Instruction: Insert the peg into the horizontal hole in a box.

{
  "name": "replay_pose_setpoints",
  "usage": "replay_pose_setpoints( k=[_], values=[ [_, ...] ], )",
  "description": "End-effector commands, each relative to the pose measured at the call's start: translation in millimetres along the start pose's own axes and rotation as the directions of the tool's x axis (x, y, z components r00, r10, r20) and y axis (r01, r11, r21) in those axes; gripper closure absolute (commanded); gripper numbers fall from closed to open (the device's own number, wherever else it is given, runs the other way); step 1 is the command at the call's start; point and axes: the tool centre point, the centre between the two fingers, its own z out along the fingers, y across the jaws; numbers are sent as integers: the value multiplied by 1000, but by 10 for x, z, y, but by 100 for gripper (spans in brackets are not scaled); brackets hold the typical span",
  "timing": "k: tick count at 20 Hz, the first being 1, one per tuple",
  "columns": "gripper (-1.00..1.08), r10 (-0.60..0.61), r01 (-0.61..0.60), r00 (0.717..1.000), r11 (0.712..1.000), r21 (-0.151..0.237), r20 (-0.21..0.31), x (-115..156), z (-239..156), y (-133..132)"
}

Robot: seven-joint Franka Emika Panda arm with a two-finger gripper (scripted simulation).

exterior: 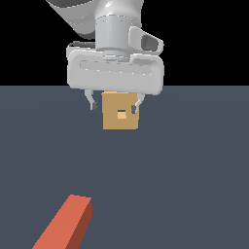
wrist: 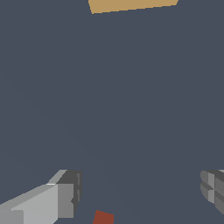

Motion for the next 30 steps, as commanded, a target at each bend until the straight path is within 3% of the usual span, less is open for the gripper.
replay_pose_setpoints(
  k=[1,5,9,23,30],
  values=[
    [-92,0,0,1000,1000,0,0,0,0,0],
    [-92,6,-6,1000,1000,-3,0,-88,25,-16],
    [-92,25,-25,1000,1000,-10,1,-358,100,-68],
    [-92,150,-150,989,987,-62,3,-2161,626,-498],
    [-92,184,-184,983,980,-77,-1,-2653,777,-627]
  ],
)
